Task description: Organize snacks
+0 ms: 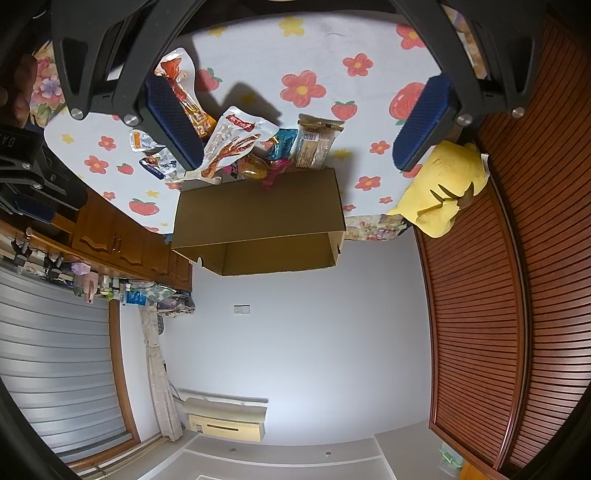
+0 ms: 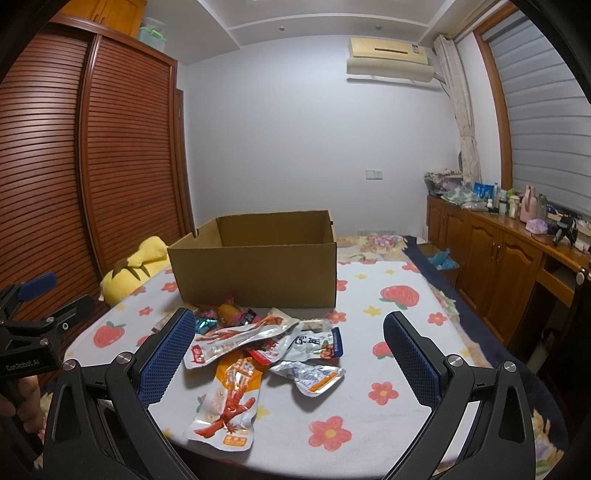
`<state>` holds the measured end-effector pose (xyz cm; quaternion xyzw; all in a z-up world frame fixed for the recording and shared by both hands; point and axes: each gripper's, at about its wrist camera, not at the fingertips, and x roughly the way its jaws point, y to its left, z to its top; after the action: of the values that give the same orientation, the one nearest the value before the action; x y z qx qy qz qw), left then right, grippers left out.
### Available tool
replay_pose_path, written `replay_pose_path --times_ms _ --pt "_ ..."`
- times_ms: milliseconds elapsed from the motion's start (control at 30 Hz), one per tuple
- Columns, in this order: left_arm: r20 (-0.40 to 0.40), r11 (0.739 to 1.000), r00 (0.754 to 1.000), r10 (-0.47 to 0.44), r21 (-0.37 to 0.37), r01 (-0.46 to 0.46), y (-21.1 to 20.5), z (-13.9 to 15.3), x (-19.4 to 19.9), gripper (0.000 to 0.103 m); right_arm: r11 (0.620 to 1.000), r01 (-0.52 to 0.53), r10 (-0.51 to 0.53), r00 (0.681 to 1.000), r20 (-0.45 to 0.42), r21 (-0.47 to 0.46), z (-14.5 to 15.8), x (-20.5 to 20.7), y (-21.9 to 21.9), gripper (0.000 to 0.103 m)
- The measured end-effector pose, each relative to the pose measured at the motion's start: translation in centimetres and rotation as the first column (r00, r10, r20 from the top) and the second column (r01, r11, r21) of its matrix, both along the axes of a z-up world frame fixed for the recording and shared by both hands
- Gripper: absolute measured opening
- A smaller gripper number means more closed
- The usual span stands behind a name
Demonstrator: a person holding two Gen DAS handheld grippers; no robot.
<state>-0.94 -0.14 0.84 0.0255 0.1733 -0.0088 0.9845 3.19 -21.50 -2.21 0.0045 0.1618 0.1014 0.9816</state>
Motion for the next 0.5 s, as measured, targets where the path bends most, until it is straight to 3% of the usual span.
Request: replay_pose_path --times_ms 500 --pt "-0.007 1.000 1.000 -0.008 0.001 0.008 -0.16 -0.08 0.05 0.103 1.000 -0.004 0.004 1.000 0.001 -0.002 0.36 0.00 0.16 0.103"
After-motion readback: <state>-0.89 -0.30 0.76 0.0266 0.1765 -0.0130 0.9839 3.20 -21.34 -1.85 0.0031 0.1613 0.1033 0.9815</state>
